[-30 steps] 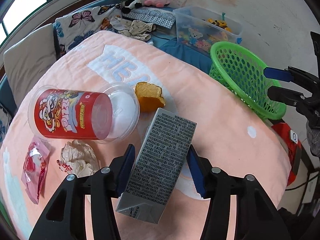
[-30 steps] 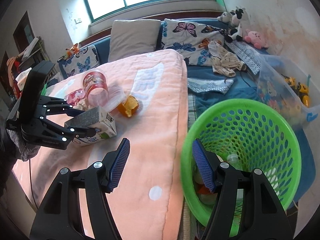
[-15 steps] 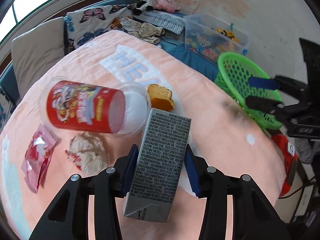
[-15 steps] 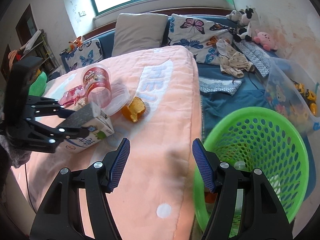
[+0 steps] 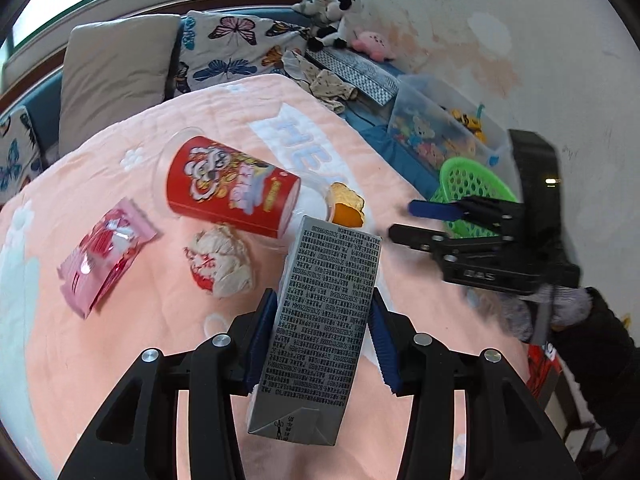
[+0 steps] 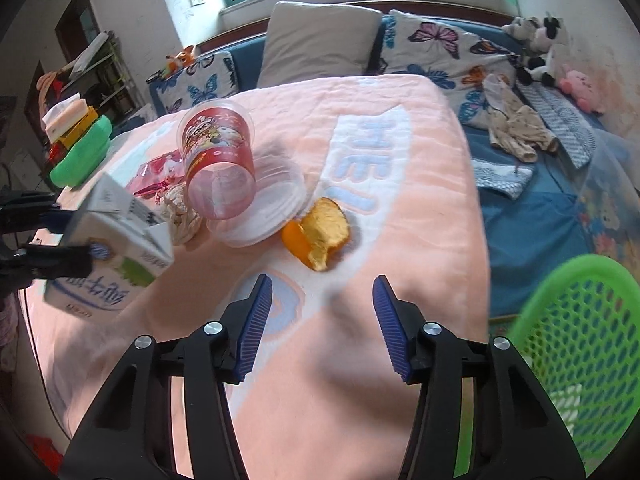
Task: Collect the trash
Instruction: 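Grasp the orange peel with the right tool while the left tool lifts the milk carton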
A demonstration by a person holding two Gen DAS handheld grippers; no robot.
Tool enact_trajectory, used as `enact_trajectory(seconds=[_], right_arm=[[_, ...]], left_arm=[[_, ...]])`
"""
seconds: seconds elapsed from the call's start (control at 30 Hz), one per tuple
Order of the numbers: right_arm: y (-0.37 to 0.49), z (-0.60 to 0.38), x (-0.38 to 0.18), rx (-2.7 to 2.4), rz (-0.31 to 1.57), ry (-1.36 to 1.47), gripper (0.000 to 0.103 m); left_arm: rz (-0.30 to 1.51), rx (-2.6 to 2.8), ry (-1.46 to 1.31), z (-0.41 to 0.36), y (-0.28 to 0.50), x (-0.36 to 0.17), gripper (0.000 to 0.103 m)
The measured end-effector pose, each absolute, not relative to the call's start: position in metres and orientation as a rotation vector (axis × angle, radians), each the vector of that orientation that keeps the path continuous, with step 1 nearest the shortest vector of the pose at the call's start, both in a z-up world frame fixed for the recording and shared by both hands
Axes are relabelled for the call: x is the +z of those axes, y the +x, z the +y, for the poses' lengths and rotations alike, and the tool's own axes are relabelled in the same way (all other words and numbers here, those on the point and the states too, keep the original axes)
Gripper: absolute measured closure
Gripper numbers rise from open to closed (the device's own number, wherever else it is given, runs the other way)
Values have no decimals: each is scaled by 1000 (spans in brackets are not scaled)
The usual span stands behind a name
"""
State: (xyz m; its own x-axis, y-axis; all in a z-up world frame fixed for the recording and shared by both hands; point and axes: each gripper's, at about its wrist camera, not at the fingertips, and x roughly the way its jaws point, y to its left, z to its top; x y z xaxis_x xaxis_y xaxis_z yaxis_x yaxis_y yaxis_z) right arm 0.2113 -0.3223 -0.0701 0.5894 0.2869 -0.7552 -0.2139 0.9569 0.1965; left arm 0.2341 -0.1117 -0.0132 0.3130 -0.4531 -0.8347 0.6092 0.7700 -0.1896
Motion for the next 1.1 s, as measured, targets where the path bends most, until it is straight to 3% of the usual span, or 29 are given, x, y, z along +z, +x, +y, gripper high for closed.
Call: enact_trajectory(seconds=[0.8, 1.1], right_arm=[[265, -298, -100, 322, 918, -20, 51], [252, -302, -95, 303, 906, -2, 68]], left_arm=[[1070, -685, 90, -90, 238, -25, 59], [1081, -683, 72, -90, 238, -27, 59]])
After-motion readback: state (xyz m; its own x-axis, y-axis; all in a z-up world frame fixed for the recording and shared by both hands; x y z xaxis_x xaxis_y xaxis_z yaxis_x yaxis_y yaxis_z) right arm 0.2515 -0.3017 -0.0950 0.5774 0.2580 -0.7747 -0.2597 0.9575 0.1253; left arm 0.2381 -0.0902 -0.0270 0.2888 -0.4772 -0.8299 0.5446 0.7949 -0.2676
